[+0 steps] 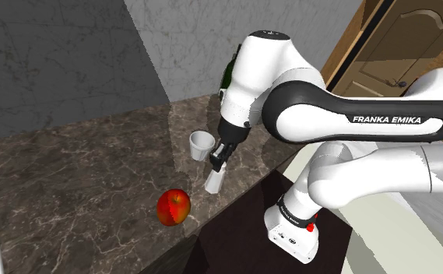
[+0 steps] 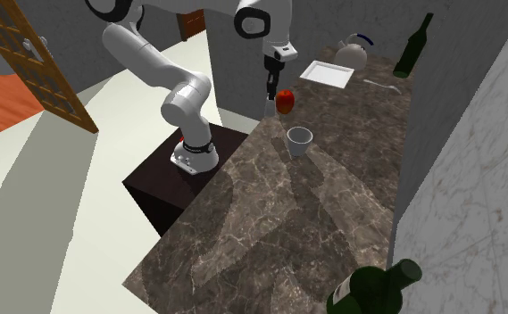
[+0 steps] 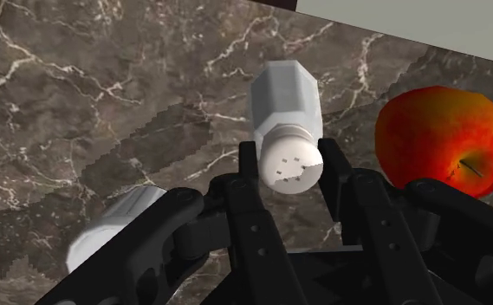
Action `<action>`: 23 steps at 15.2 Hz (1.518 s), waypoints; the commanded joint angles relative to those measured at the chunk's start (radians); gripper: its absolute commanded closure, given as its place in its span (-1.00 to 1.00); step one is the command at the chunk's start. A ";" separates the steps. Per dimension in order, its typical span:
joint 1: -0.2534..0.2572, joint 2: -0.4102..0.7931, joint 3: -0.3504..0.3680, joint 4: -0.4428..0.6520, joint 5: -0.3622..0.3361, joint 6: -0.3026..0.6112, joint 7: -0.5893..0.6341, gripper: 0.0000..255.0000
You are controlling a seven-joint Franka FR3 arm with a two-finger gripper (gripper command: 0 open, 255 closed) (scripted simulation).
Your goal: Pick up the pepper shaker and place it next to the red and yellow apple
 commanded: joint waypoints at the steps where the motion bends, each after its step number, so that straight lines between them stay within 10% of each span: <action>1: 0.003 0.006 0.010 -0.024 0.009 0.031 -0.002 1.00; 17: 0.011 0.057 0.058 -0.108 0.048 0.165 -0.005 1.00; 18: 0.011 0.057 0.058 -0.108 0.048 0.165 -0.005 -1.00; 23: 0.011 0.057 0.058 -0.108 0.048 0.165 -0.005 -1.00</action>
